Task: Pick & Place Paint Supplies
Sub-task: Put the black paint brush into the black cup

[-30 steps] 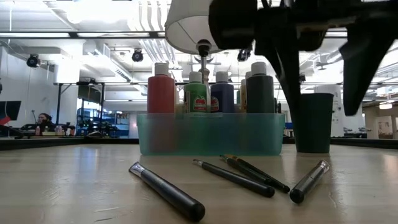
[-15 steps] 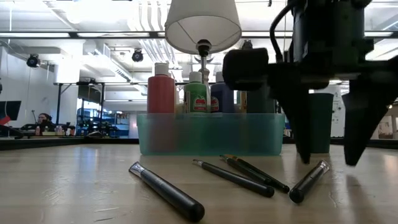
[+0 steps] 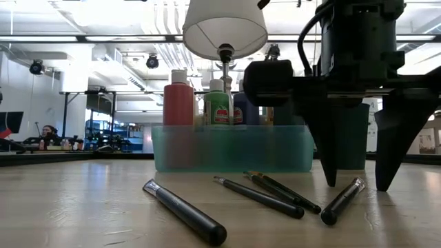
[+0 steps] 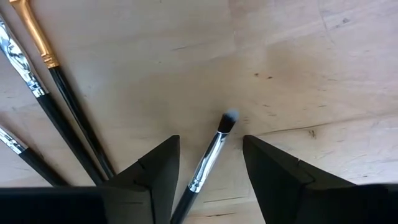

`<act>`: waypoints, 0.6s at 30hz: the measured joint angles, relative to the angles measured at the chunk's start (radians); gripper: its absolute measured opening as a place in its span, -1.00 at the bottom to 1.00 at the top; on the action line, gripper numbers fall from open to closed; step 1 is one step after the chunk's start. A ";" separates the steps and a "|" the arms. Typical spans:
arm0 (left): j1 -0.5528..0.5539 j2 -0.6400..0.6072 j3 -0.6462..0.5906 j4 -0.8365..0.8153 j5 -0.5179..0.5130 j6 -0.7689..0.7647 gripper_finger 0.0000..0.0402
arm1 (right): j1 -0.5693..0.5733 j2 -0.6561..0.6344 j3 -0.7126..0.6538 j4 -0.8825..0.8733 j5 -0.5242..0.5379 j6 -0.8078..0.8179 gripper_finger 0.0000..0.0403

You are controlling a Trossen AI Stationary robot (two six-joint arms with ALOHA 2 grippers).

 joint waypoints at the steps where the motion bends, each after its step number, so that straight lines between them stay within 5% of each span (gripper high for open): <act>1: 0.000 0.000 0.000 0.000 0.000 0.000 -0.17 | 0.000 0.000 -0.003 -0.001 0.000 0.000 -0.15; 18: 0.000 0.000 0.000 -0.002 0.000 0.000 -0.17 | -0.004 0.001 -0.033 -0.008 -0.014 -0.003 -0.59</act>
